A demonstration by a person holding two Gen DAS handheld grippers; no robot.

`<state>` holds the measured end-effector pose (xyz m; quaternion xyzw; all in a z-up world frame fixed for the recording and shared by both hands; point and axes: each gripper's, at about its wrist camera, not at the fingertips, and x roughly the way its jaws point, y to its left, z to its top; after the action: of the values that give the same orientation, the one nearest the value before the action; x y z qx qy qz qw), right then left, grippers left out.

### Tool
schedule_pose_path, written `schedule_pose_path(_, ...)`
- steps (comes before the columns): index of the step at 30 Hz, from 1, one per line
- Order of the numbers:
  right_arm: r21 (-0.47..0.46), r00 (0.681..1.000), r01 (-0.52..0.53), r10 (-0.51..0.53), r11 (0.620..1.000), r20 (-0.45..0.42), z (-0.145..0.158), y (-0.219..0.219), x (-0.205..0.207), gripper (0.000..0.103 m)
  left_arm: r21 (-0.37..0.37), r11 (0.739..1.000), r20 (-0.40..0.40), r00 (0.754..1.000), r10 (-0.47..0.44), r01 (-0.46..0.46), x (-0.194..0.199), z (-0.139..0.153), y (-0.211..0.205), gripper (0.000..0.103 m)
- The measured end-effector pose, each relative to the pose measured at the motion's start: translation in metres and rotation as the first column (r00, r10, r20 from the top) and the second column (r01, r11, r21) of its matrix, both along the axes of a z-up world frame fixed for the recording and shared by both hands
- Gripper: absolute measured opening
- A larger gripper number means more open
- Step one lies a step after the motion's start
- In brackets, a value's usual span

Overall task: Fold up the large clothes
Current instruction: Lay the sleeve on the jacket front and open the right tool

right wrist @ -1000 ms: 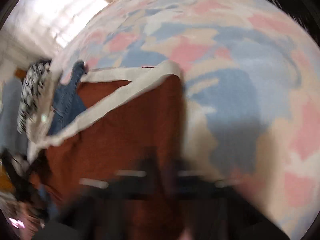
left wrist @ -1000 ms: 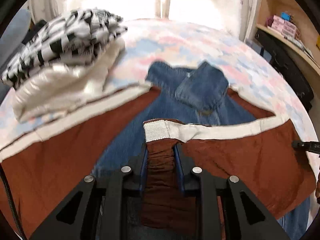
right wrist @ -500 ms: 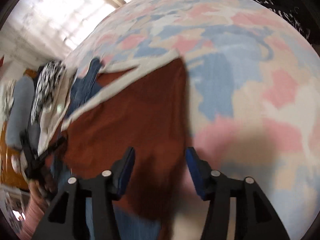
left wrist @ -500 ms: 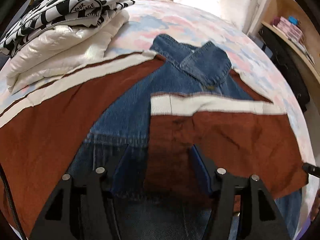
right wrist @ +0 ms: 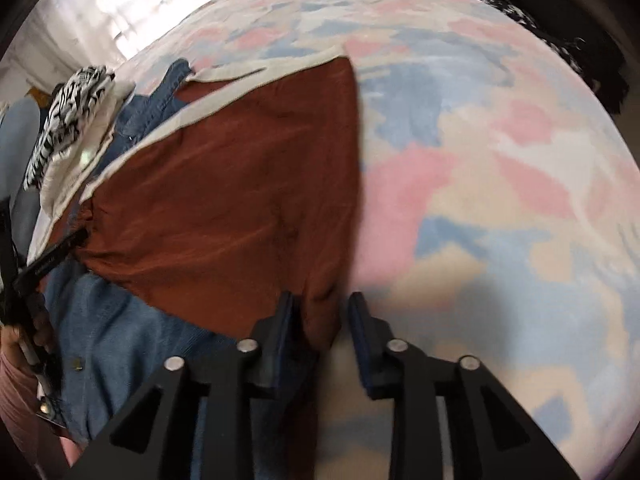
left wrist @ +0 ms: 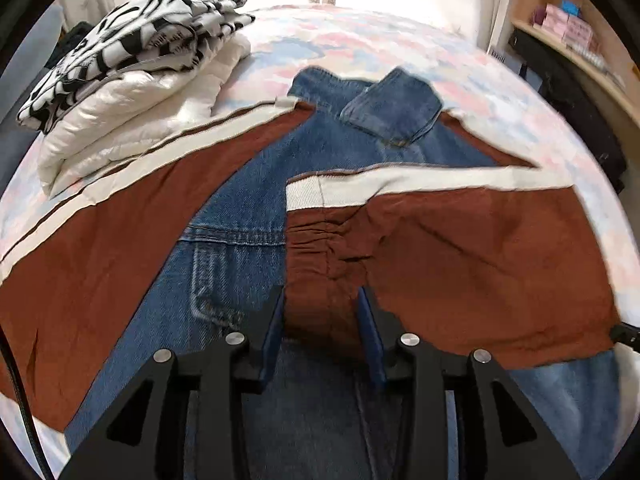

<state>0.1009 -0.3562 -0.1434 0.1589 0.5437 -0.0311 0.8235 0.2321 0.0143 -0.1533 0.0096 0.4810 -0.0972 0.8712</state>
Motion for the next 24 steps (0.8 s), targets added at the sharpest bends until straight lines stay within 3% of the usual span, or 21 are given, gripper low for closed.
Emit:
schedule_pose_path(5, 0.0, 0.996, -0.038, 0.038, 0.999, 0.083, 0.039, 0.017, -0.02, 0.031, 0.021, 0.999, 0.083, 0.996, -0.027, 0.026, -0.023, 0.031, 0.002, 0.035)
schedule_pose_path(11, 0.039, 0.979, -0.115, 0.107, 0.993, 0.176, 0.064, 0.069, -0.009, 0.031, -0.028, 0.997, 0.05, 0.996, -0.069, 0.071, -0.03, 0.039, -0.026, 0.034)
schedule_pose_path(13, 0.059, 0.978, -0.128, 0.117, 0.99, 0.174, 0.055, 0.097, 0.011, 0.031, -0.02, 0.997, 0.057, 0.996, -0.069, 0.07, -0.027, 0.035, -0.039, 0.034)
schedule_pose_path(18, 0.117, 0.989, -0.111, 0.099, 0.987, 0.107, 0.011, 0.119, 0.05, 0.031, -0.027, 0.998, 0.006, 0.998, -0.055, 0.055, -0.009, 0.006, -0.059, 0.034)
schedule_pose_path(20, 0.1, 0.997, -0.07, 0.066, 0.992, 0.043, -0.013, 0.114, 0.059, 0.031, 0.029, 0.999, -0.054, 0.998, -0.022, 0.023, 0.003, -0.019, -0.057, 0.034)
schedule_pose_path(24, 0.022, 0.999, 0.028, -0.029, 0.999, 0.038, -0.026, 0.072, 0.045, 0.019, -0.043, 0.999, -0.072, 0.997, -0.015, 0.012, 0.013, -0.027, -0.041, 0.035)
